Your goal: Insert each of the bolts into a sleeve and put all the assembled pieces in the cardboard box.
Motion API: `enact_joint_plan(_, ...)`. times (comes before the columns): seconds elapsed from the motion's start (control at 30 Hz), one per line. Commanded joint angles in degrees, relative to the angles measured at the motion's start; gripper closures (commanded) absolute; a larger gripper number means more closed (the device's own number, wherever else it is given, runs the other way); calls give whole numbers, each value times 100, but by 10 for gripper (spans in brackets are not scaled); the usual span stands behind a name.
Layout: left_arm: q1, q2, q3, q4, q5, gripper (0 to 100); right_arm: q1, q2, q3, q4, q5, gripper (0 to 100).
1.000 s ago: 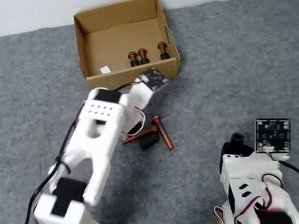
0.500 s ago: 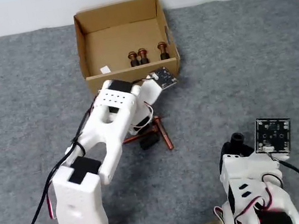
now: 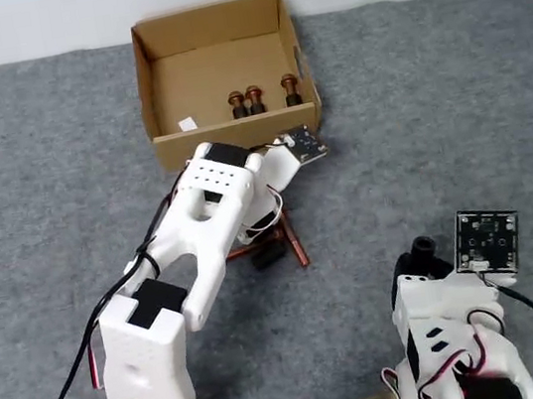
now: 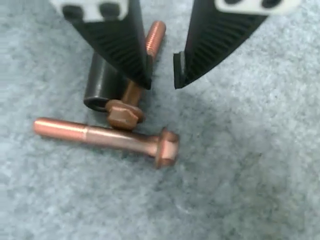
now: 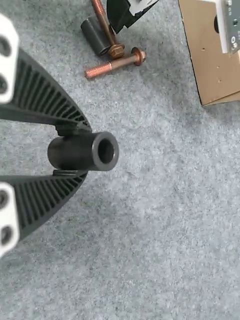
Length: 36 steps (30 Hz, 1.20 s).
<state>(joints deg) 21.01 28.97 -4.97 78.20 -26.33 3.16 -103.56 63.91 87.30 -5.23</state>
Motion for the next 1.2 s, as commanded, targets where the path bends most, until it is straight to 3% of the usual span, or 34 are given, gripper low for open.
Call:
enact_joint_plan(0.0,79,-53,-505,413,-70,909,4,-31,-26,-127,70,991)
enact_joint_plan(0.4,316,0,-1138,1292,-70,909,4,-31,-26,-127,70,991)
enact_joint_plan(0.73,299,695,-1182,1116,-62,912,4,-31,-26,-127,70,991)
enact_joint_plan(1.17,519,993,-1182,185,264,914,4,-31,-26,-127,70,991)
